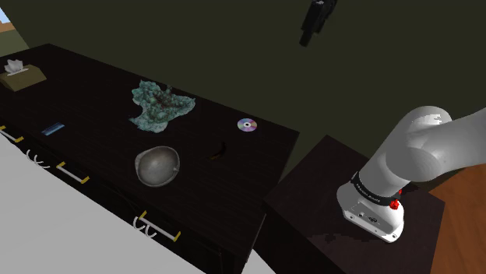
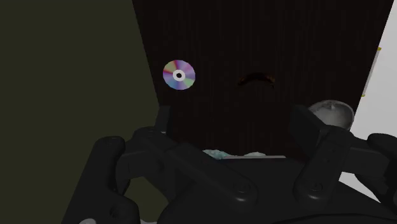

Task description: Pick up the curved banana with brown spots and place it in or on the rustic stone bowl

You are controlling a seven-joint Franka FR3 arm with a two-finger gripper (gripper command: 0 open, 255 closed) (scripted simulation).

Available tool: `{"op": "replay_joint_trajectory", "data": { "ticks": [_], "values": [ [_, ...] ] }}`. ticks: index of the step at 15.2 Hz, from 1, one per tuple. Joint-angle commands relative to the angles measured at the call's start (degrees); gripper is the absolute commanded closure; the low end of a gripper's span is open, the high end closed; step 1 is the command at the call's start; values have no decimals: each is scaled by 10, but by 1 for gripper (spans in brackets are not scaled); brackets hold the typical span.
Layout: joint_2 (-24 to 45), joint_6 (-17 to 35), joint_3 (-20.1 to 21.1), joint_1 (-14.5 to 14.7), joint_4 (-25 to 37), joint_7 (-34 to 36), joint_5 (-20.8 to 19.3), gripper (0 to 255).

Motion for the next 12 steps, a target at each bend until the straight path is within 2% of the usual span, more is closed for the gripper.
{"op": "replay_joint_trajectory", "data": {
  "ticks": [1,12],
  "values": [
    [0,0,0,0,0,0,0,0],
    [139,197,-10,42,-75,-102,-4,0]
  ]
}}
